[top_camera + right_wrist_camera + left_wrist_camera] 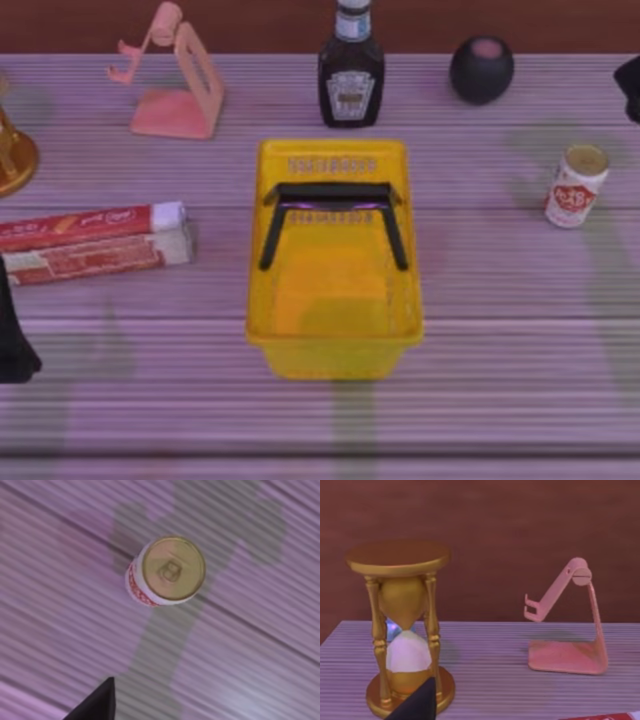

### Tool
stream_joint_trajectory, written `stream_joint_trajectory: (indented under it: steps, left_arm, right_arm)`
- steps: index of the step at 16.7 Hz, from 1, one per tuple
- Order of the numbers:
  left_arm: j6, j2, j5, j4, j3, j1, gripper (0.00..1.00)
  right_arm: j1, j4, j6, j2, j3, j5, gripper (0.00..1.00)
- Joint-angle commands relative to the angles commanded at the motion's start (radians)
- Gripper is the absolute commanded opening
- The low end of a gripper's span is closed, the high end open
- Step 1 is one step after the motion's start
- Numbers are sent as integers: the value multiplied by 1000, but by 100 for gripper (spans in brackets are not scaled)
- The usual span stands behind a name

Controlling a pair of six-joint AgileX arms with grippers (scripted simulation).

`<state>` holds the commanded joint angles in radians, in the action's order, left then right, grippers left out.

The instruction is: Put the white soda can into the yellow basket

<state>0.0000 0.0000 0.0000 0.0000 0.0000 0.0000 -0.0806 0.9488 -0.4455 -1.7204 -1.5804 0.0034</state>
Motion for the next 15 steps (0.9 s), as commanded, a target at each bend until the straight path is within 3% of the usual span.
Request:
stream_joint_trajectory:
  steps: [8, 15]
  left_arm:
    - [0, 0, 0, 0, 0, 0, 100]
    - [0, 0, 0, 0, 0, 0, 100]
  right_arm:
    - [-28, 345, -159, -654, -591, 2, 100]
    - [-32, 406, -186, -757, -682, 3, 100]
